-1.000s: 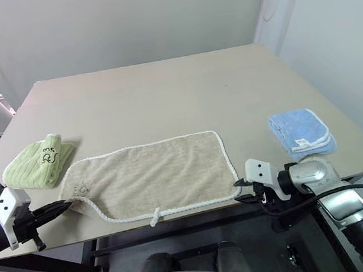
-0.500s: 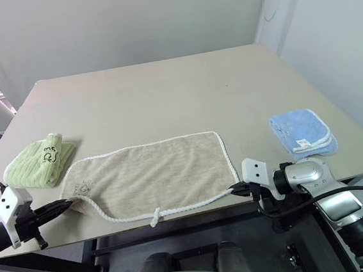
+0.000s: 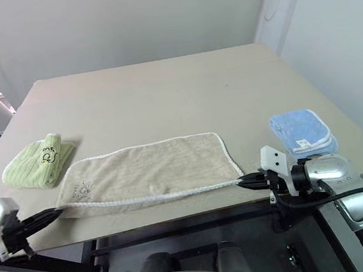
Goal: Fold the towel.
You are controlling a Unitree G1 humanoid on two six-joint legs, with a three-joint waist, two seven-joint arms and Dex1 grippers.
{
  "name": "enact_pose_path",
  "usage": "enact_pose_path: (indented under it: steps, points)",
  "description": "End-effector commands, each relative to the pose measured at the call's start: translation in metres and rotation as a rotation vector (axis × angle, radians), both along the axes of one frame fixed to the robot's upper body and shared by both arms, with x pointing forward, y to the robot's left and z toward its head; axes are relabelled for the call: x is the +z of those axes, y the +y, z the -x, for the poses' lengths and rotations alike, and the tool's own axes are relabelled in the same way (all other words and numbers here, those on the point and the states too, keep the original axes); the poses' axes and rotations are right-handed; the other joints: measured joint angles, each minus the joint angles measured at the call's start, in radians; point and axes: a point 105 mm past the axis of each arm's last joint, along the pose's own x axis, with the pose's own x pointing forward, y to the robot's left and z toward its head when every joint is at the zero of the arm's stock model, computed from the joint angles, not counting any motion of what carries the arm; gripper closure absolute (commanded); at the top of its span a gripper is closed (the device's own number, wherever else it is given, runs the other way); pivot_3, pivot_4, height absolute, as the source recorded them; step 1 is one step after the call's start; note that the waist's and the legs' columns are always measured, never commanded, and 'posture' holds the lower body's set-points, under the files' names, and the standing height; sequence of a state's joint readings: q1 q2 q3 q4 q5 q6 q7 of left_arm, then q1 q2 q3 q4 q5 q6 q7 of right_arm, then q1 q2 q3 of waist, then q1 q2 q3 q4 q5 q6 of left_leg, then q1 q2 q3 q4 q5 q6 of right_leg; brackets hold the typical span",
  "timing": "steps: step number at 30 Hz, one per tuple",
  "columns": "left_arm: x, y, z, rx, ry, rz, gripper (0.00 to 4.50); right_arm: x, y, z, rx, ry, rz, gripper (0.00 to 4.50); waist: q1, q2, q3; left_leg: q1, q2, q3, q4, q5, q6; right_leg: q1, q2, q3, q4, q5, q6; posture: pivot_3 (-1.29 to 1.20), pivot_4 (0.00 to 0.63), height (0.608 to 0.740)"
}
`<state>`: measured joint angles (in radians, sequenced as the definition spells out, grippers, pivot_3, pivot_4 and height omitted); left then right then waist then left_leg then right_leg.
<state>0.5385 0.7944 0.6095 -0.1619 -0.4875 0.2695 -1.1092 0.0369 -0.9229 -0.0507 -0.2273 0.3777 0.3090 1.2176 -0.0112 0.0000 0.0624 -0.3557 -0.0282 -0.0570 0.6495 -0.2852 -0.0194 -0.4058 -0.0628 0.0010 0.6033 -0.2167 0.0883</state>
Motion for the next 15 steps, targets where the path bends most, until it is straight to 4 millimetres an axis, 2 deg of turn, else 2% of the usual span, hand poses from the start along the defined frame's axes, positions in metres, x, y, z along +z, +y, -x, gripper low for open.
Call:
enact_pose_path:
  steps: [1,4,7,11,15]
  points:
    - [0.017,0.007,-0.01,0.009,-0.066,-0.015,4.5,0.018,0.003,-0.008,0.001,-0.071,-0.027,4.47,-0.001,0.002,0.0,0.0,0.002,0.0,0.001,-0.002,-0.003,-0.001,0.0,-0.001,-0.002,0.0,0.0,0.0,0.0,0.74]
    - [0.026,-0.003,-0.025,-0.012,-0.112,0.027,4.5,0.019,0.01,-0.017,-0.009,-0.084,-0.057,4.47,-0.002,0.004,0.001,-0.002,0.007,0.0,0.002,-0.002,-0.003,0.0,0.002,-0.006,-0.01,0.0,0.0,0.0,0.0,0.74]
    - [0.031,-0.004,-0.037,-0.013,-0.137,0.039,4.5,0.027,0.017,-0.031,-0.034,-0.109,-0.109,4.47,-0.004,0.004,0.001,-0.003,0.011,0.0,0.001,-0.002,-0.003,0.003,0.004,-0.009,-0.017,0.0,0.0,0.0,0.0,0.74]
    - [0.033,0.003,-0.055,0.015,-0.162,0.055,4.5,0.028,0.021,-0.056,-0.081,-0.11,-0.139,4.47,-0.005,0.001,0.001,-0.002,0.007,0.009,-0.001,-0.001,-0.001,0.0,-0.002,-0.007,-0.009,0.001,-0.002,0.0,0.0,0.74]
    - [0.034,0.01,-0.074,0.036,-0.182,0.059,4.5,0.028,0.025,-0.085,-0.136,-0.149,-0.158,4.47,0.0,0.0,0.0,0.0,0.006,0.014,-0.001,-0.005,0.0,-0.003,0.0,-0.005,-0.002,0.008,-0.007,0.0,0.0,0.74]
